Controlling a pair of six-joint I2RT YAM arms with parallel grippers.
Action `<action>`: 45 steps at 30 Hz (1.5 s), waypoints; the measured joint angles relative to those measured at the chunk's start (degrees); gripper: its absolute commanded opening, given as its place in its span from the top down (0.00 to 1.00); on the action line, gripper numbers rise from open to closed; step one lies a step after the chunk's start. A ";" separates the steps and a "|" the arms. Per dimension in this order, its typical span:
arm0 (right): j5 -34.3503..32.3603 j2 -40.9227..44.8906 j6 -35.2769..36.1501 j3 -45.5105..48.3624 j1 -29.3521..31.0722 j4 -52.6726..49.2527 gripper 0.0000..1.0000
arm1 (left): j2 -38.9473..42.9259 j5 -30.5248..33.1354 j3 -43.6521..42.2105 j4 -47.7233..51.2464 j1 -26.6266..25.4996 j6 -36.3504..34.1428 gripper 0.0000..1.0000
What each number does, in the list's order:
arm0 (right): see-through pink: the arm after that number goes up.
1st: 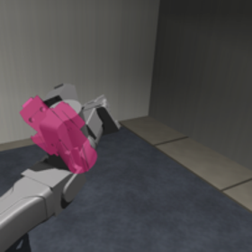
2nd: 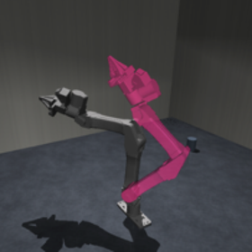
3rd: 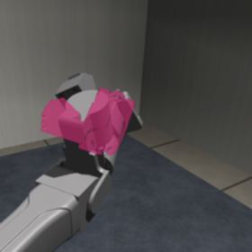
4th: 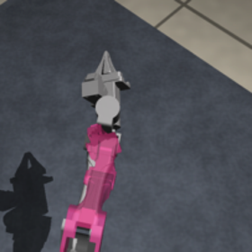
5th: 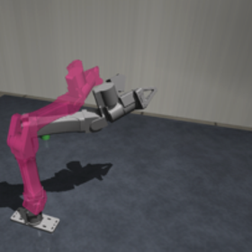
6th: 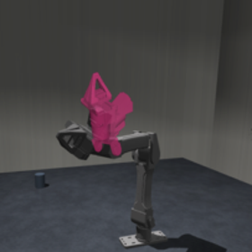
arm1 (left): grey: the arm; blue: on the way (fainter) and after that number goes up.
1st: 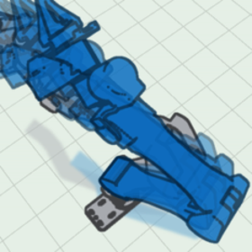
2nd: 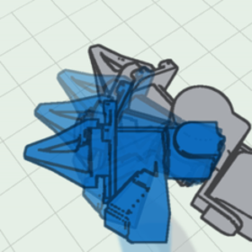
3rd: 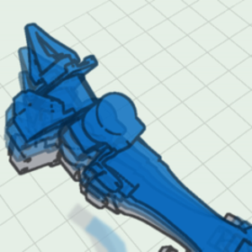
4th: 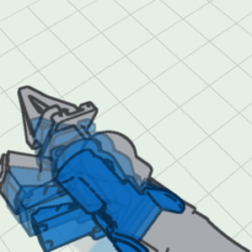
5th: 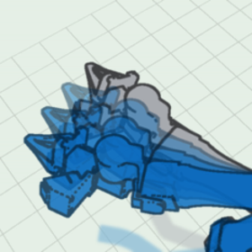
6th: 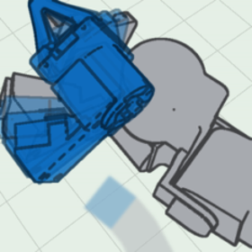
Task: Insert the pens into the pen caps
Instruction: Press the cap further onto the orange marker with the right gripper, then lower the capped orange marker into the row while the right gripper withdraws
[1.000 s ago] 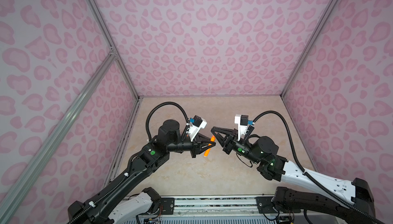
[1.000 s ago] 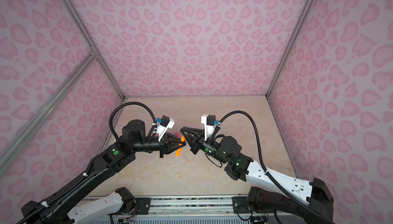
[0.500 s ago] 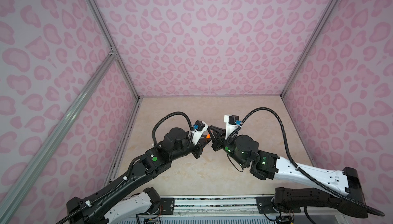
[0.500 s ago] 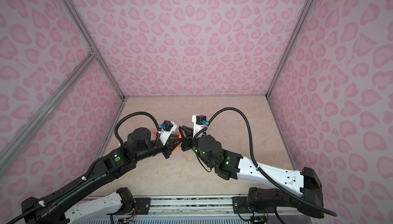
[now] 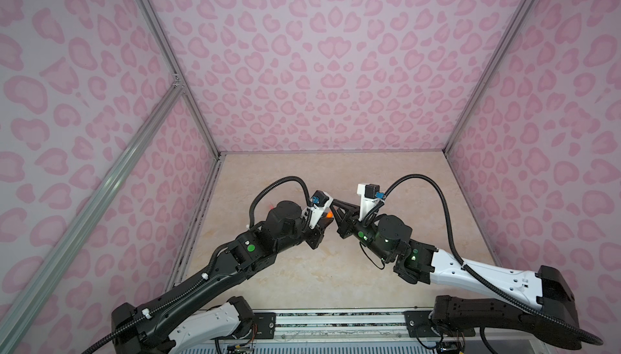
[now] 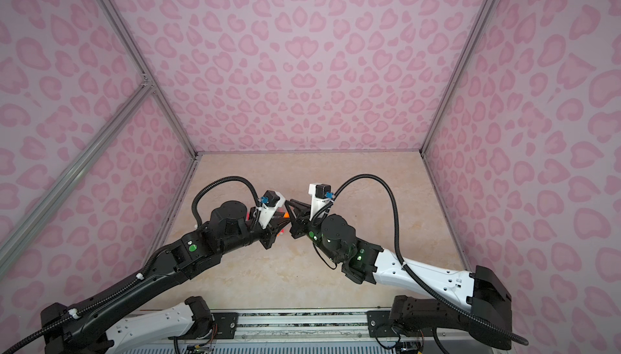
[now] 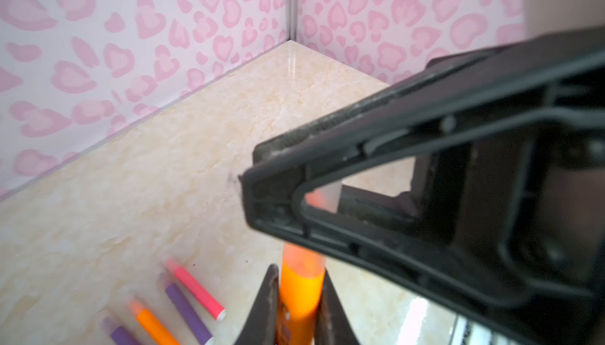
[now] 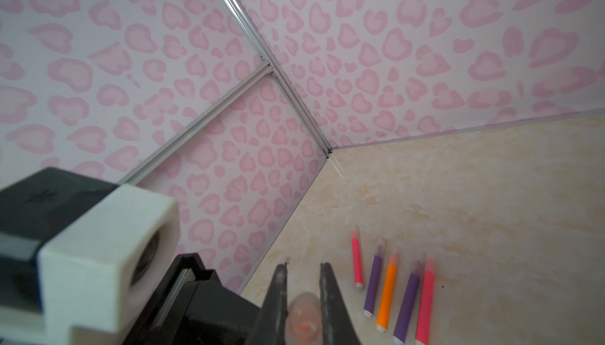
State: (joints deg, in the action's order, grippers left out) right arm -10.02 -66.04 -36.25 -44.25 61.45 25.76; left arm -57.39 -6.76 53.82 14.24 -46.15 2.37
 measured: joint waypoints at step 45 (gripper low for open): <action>4.87 3.04 0.63 -1.81 -4.15 -19.80 0.12 | -4.87 0.57 -4.70 -17.70 8.33 13.40 0.96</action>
State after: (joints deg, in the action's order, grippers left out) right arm -5.15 -63.00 -35.62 -46.06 57.30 5.96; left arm -62.26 -6.20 49.12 -3.46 -37.82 15.77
